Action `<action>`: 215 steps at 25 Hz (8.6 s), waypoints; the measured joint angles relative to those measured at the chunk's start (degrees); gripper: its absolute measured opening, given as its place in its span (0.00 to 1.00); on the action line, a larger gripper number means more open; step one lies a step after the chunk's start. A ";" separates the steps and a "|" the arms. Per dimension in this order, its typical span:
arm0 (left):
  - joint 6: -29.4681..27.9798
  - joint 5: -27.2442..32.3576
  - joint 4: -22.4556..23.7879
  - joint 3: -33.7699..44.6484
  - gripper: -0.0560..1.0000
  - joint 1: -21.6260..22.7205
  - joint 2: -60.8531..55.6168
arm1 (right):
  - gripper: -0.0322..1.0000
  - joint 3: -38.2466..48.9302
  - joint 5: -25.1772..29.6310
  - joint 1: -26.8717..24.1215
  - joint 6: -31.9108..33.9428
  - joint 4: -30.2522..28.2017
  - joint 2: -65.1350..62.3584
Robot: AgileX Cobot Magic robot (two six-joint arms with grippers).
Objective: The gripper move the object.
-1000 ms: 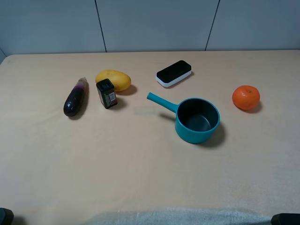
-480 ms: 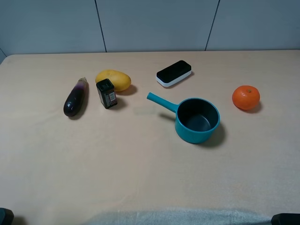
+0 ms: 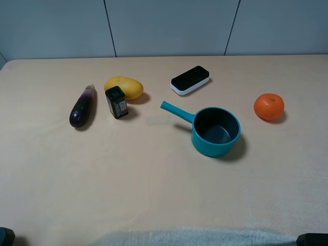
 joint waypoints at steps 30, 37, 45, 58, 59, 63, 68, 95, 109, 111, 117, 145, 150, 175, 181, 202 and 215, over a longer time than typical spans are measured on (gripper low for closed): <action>0.00 0.00 0.00 0.00 0.79 0.00 0.00 | 0.70 -25.74 -5.58 -7.69 1.09 -2.15 46.89; 0.00 0.00 0.00 0.00 0.79 0.00 0.00 | 0.70 -27.15 -6.58 -13.32 1.09 -1.62 53.58; 0.00 0.00 0.12 0.00 0.79 0.00 0.00 | 0.70 -36.05 -1.77 -13.50 1.09 -1.28 63.20; 0.00 0.00 0.12 0.00 0.79 0.00 0.00 | 0.70 -44.25 -1.16 -13.50 1.01 0.48 76.59; 0.00 0.00 0.12 0.00 0.79 0.00 0.00 | 0.70 -44.25 -1.48 -13.25 0.87 0.71 77.24; 0.00 0.00 0.12 0.00 0.79 0.00 0.00 | 0.70 -44.25 -2.79 -10.78 0.49 0.91 78.93; 0.00 0.00 0.12 0.00 0.79 0.00 0.00 | 0.70 -44.25 -4.38 -5.98 0.42 1.07 79.61; 0.00 0.00 0.12 0.00 0.79 0.00 0.00 | 0.70 -44.25 -5.09 -2.17 0.40 0.81 86.10; 0.00 0.00 0.12 0.00 0.79 0.00 0.00 | 0.70 -44.25 -6.34 -2.17 0.33 0.97 91.01; 0.00 0.00 0.12 0.00 0.79 0.00 0.00 | 0.70 -44.25 -6.58 -2.17 0.28 1.18 91.74; 0.00 0.00 0.12 0.00 0.79 0.00 0.00 | 0.70 -44.25 -8.00 -2.17 -0.04 2.25 94.14; 0.00 0.00 0.12 0.00 0.79 0.00 0.00 | 0.70 -44.25 -9.15 -2.17 -1.69 4.90 95.65; 0.00 0.00 0.12 0.00 0.79 0.00 0.00 | 0.70 -44.25 -9.15 -2.17 -1.73 4.95 95.69; 0.00 0.00 0.12 0.00 0.79 0.00 0.00 | 0.57 -44.39 -8.99 -2.17 -1.73 5.60 97.31; 0.00 0.00 0.12 0.00 0.79 0.00 0.00 | 0.57 -44.39 -9.05 -2.17 -1.73 5.64 97.20; 0.00 0.00 0.12 0.00 0.79 0.00 0.00 | 0.57 -48.90 -0.43 -2.17 -1.73 6.41 84.69; 0.00 0.00 0.12 0.00 0.79 0.00 0.00 | 0.57 -44.27 0.64 -2.17 -1.73 6.29 81.41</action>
